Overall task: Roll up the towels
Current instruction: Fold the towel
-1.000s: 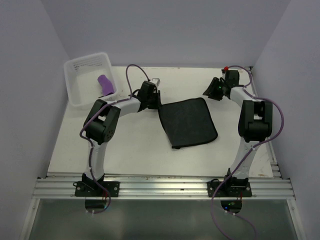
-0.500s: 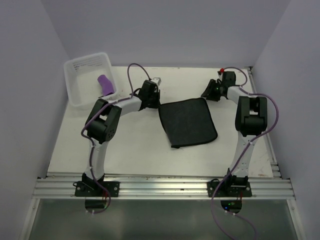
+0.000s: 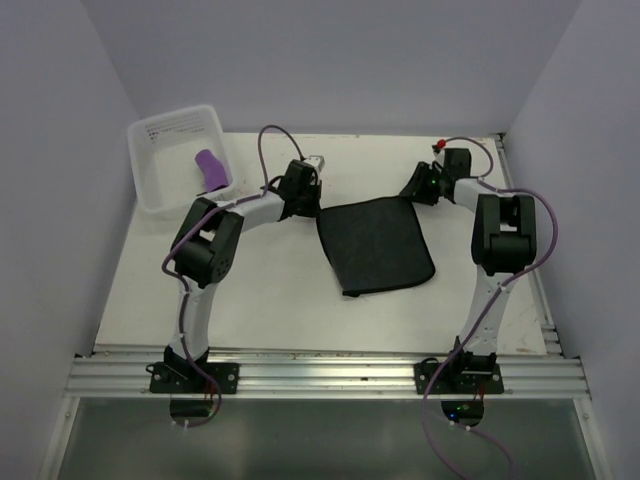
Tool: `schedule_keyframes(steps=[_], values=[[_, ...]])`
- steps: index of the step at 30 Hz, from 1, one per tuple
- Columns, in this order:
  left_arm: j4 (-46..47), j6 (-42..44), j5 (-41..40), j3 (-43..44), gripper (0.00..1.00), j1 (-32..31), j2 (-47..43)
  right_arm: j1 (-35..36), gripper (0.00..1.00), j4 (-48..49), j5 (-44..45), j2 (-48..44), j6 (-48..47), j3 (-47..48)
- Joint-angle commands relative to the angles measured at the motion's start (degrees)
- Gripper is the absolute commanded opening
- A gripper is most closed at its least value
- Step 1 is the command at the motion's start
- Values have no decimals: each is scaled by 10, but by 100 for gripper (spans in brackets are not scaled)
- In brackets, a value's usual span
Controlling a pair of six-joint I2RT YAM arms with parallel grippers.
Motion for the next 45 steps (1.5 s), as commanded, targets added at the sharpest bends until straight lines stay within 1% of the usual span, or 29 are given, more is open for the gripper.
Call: schedule_keyframes(steps=[1, 5, 8, 9, 11, 13, 16, 17, 19, 24, 25, 28, 29, 30, 31, 32, 34, 35, 36, 37, 38, 40, 41, 43, 45], values=[[-48, 25, -20, 7, 0, -1, -14, 4, 45, 9, -13, -22, -17, -33], [-50, 26, -21, 6, 0, -1, -19, 4, 46, 15, -15, -21, -14, -46], [-53, 27, -24, 5, 0, -1, -27, 4, 40, 18, -13, -25, -11, -51], [-53, 27, -24, 3, 0, -1, -31, 5, 31, 17, -16, -26, -11, -51], [-53, 28, -28, 1, 0, -1, -41, 5, 24, 16, -18, -28, -12, -51], [-56, 29, -30, 0, 0, -1, -47, 5, 11, 15, -24, -34, -9, -52], [-60, 32, -32, -3, 0, -1, -63, 14, 2, 13, -27, -49, -10, -58], [-61, 35, -34, -4, 0, -1, -74, 14, 1, 8, -26, -53, -10, -61], [-67, 38, -34, -9, 0, -1, -87, 39, 1, 0, -20, -67, -14, -66], [-76, 43, -33, -60, 0, -1, -162, 83, 0, -2, 5, -147, -15, -118], [-80, 43, -48, -70, 0, -1, -176, 88, 0, -3, 9, -164, -12, -126], [-95, 44, -60, -111, 0, -1, -237, 102, 0, -1, 26, -235, 3, -168], [-96, 44, -65, -135, 0, -1, -273, 105, 0, 2, 28, -253, 5, -189], [-100, 45, -68, -148, 0, -1, -292, 110, 0, 0, 29, -295, 7, -202], [-106, 45, -71, -160, 0, -1, -311, 114, 0, 0, 29, -315, 11, -212], [-110, 45, -78, -182, 0, -1, -349, 116, 0, -6, 30, -338, 13, -233], [-125, 45, -81, -202, 0, -1, -388, 128, 0, -15, 32, -400, 19, -254], [-131, 43, -82, -220, 0, -1, -427, 133, 0, -26, 32, -421, 21, -272], [-136, 42, -80, -229, 0, -1, -448, 144, 0, -33, 32, -440, 24, -281], [-146, 40, -78, -237, 0, -1, -468, 150, 0, -41, 33, -484, 27, -289], [-148, 39, -67, -252, 0, -1, -507, 155, 0, -59, 34, -503, 29, -302], [-171, 36, -59, -260, 0, -1, -540, 165, 0, -79, 43, -565, 29, -313], [-181, 33, -56, -265, 0, -1, -568, 166, 0, -104, 45, -585, 28, -320], [-204, 31, -55, -267, 0, -1, -606, 166, 0, -123, 37, -632, 33, -325], [-219, 26, -53, -270, 0, -2, -628, 167, 0, -146, 24, -655, 48, -327]])
